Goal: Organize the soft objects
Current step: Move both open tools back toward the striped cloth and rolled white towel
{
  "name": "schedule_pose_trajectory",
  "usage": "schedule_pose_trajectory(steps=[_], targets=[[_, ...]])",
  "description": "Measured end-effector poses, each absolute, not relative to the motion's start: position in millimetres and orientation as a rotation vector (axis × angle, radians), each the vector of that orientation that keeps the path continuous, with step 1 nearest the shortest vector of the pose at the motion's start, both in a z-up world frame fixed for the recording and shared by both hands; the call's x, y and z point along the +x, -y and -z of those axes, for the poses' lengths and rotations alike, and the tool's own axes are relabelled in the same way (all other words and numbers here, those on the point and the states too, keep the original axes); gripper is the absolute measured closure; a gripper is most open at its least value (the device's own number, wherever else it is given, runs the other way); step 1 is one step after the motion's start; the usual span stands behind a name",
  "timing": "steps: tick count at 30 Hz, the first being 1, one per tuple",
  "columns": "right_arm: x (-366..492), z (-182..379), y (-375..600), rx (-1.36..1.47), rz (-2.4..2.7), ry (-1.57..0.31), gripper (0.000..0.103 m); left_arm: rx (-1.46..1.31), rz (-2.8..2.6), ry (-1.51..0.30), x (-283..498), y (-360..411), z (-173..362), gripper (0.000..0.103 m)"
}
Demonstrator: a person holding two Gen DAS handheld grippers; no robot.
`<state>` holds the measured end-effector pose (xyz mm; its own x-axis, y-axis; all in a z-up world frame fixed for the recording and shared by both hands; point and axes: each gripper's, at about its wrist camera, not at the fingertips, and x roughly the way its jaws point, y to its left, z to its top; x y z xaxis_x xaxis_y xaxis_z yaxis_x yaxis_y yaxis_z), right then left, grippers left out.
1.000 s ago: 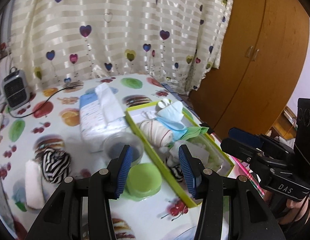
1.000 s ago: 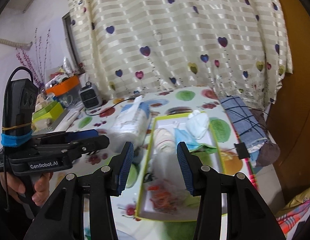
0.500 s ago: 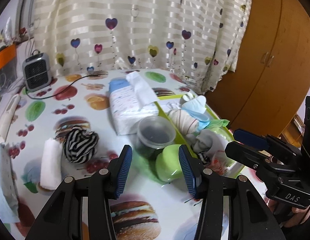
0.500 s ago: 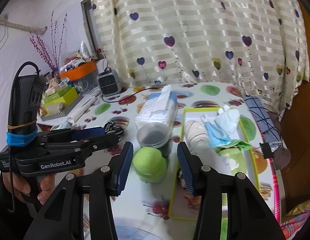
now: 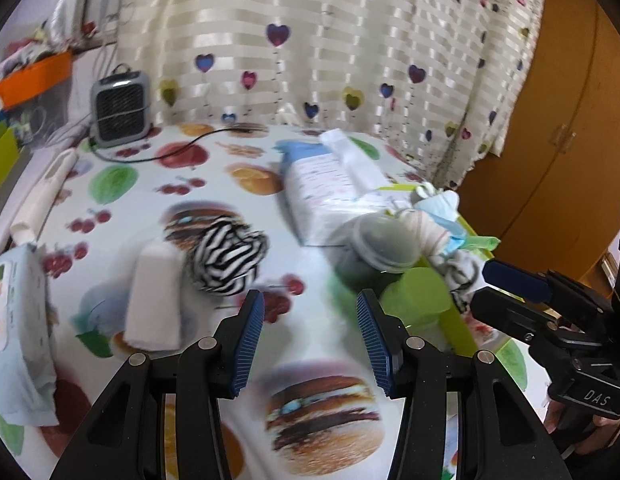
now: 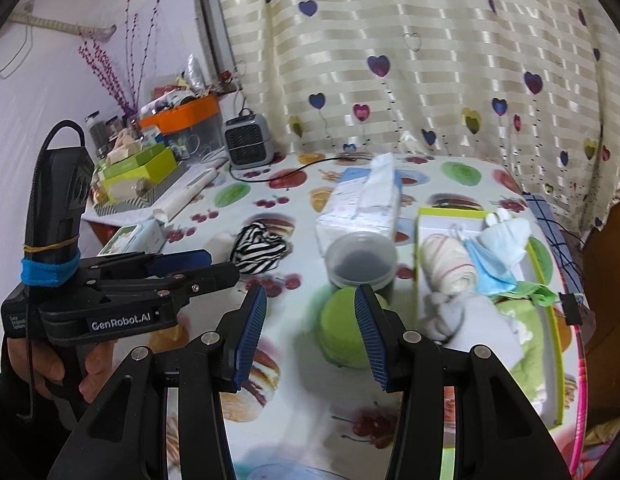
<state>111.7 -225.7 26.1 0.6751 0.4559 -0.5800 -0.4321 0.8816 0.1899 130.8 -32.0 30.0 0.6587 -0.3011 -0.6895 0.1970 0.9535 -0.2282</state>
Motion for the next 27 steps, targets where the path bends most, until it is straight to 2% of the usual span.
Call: schedule_pose_trajectory(steps=[27], targets=[[127, -18, 178, 0.011, -0.603, -0.679, 0.056, -0.121, 0.068, -0.841, 166, -46, 6, 0.05]])
